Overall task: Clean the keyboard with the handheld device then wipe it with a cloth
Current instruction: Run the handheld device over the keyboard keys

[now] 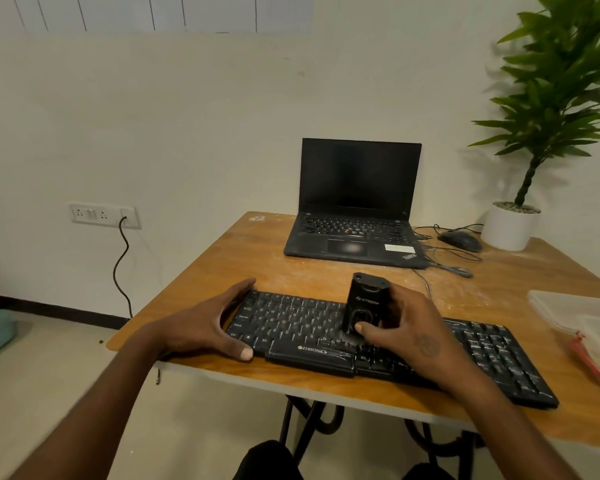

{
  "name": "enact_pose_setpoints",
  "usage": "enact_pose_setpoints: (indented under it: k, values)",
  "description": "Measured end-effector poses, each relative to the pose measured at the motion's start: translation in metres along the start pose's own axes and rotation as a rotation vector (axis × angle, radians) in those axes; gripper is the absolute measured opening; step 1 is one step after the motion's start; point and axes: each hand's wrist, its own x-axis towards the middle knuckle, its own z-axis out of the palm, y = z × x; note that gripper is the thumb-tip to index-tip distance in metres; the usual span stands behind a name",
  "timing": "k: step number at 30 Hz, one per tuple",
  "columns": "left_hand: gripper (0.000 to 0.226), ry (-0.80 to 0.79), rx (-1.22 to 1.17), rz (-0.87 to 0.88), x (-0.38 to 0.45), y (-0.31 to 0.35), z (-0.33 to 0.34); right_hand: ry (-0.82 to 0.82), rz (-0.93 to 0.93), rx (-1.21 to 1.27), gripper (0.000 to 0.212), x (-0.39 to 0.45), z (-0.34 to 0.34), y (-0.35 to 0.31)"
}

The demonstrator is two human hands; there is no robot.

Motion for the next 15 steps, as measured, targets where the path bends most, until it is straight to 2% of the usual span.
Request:
enact_pose_setpoints:
  k: [10, 15]
  values:
    - [0.125, 0.004, 0.064, 0.027, 0.001, 0.010, 0.010, -0.034, -0.065, 0.048, 0.045, 0.013, 0.043, -0.020]
    - [0.130, 0.049, 0.094, 0.017, 0.001, 0.011, 0.012, -0.022, -0.034, 0.010, 0.044, -0.003, 0.017, -0.011]
